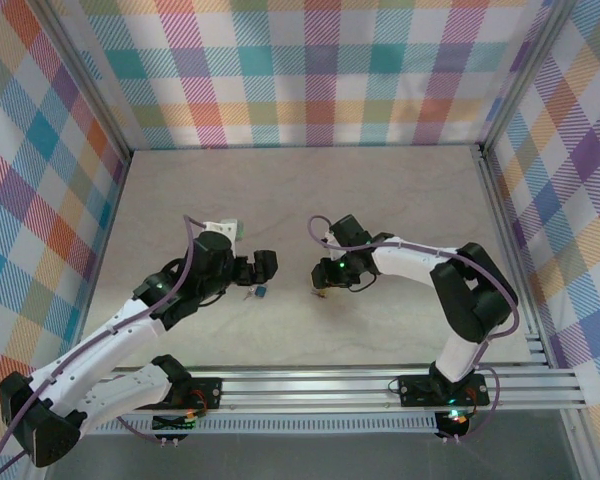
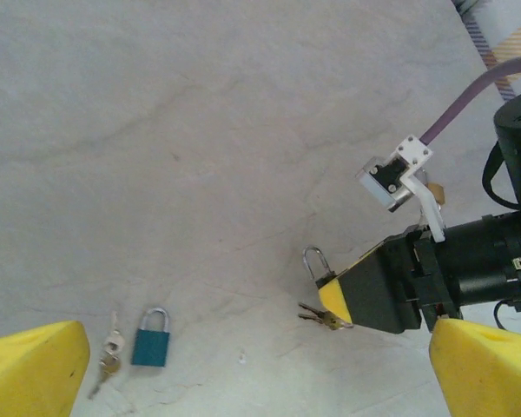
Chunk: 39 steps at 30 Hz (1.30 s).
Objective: Lock with the key
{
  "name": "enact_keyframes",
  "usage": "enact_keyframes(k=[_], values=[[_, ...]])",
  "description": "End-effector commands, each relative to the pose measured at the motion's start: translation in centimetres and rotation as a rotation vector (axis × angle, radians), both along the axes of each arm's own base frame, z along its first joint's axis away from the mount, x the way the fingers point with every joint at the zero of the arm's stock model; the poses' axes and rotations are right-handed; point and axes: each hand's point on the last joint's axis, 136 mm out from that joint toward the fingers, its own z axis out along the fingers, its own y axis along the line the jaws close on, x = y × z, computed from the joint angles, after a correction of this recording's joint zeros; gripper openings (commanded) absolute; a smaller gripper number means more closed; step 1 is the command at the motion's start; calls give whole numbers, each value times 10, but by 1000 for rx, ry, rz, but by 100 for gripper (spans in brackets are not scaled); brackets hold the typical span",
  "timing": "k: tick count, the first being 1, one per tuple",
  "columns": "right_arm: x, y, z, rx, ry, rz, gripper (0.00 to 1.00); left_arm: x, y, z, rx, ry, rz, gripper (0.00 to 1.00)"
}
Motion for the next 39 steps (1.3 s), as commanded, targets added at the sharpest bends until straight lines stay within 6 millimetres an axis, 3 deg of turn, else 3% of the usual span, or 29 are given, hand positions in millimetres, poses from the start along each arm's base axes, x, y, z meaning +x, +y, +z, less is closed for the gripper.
enact_keyframes(k=[1,20,28,39], values=[[4,8,17,82,-44,21,34,6,-11,-7,-109,54,39,100],[2,7,24,125,-92,40,34,70,-47,-74,-192,169,232,100],[1,8,26,139,-101,44,34,79,-68,-95,-264,242,240,100],[1,8,28,144,-107,46,35,83,-96,-112,-376,335,209,90]])
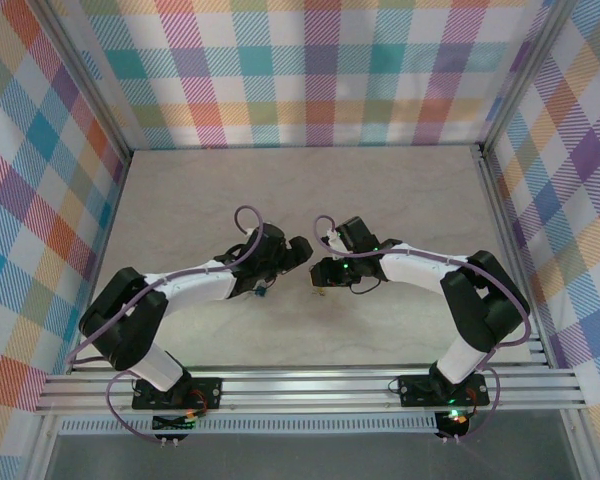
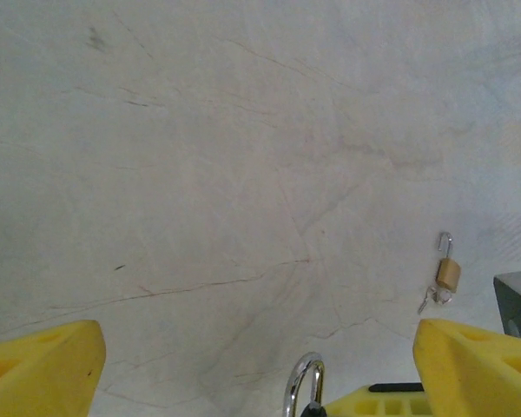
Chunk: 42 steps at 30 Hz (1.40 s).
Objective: Lock with the key
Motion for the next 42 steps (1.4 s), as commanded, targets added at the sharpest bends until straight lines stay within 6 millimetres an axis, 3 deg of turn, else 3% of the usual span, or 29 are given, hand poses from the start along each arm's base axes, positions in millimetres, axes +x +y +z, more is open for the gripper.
enact_keyframes(k=[1,6,20,28,42], values=[[-1,2,11,38,-32,28,35,9,-14,10,-88,-4,1,88],[0,3,11,39,-35,27,35,8,-19,5,-114,15,-5,84],[1,2,14,45,-49,21,34,0,-40,-9,-221,57,-55,50],[1,1,14,47,-51,20,34,-4,-45,-6,-263,61,-76,41],[2,0,18,59,-66,13,34,-19,-41,-25,-279,107,-86,39]])
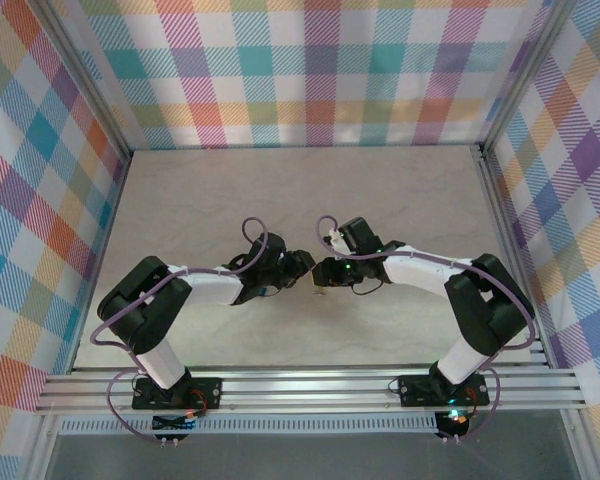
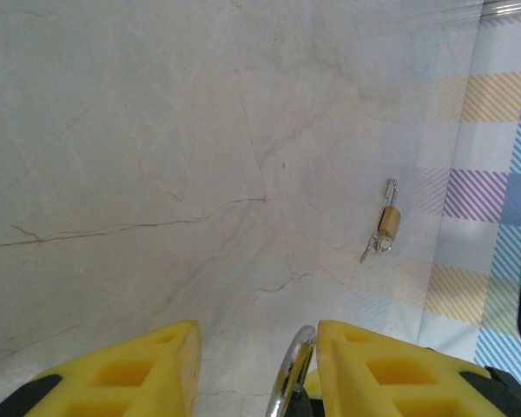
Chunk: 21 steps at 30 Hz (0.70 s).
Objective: Lock with the key
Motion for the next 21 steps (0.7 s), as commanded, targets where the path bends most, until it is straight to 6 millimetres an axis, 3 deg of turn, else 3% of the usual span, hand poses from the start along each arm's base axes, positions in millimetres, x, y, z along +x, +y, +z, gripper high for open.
enact_keyframes(k=[1,21], values=[[2,4,14,45,-42,19,34,-3,-6,-2,-34,4,-15,38],[0,7,11,58,-25,26,34,0,-18,-2,-127,3,-23,21]])
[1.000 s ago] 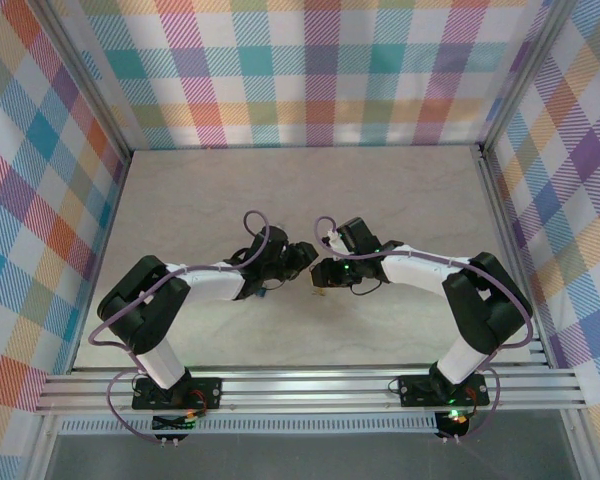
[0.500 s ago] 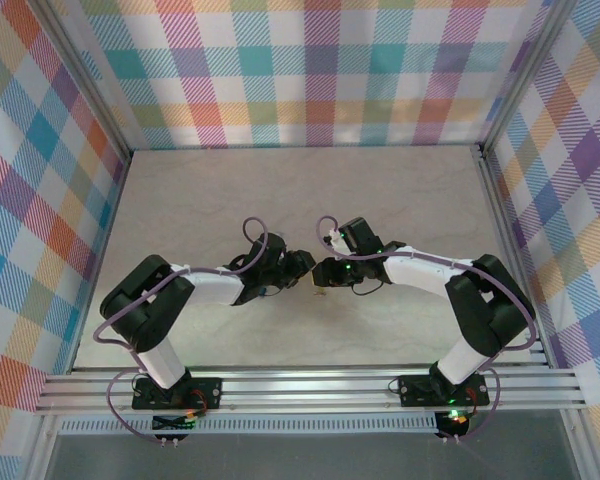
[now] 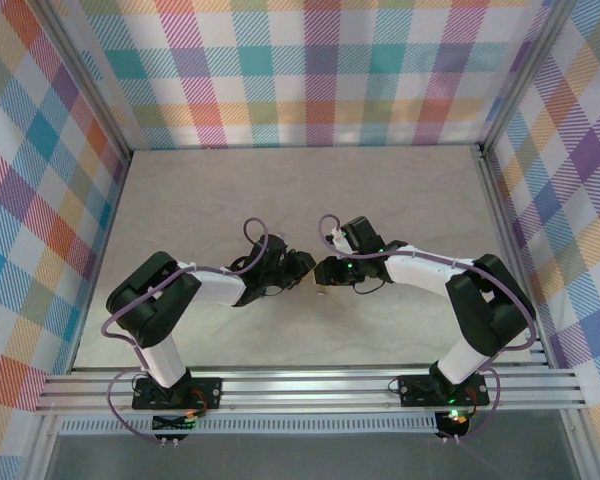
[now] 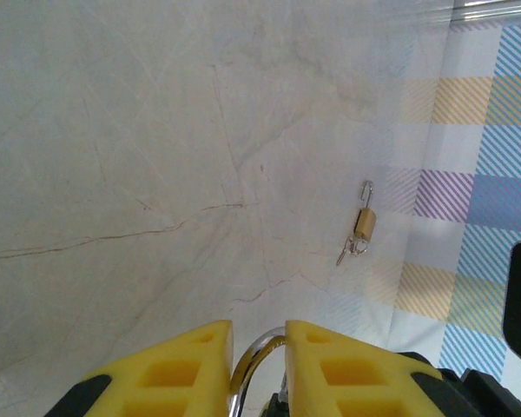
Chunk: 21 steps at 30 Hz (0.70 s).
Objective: Lock with the key
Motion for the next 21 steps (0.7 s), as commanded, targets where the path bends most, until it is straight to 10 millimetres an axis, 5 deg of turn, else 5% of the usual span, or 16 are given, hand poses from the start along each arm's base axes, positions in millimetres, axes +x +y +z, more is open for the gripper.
enact_keyframes(k=[1,21], values=[[-1,8,11,55,-26,32,34,-4,-7,0,-50,3,-23,21],[-1,10,10,63,-16,34,34,-3,-13,9,-180,-7,0,12]])
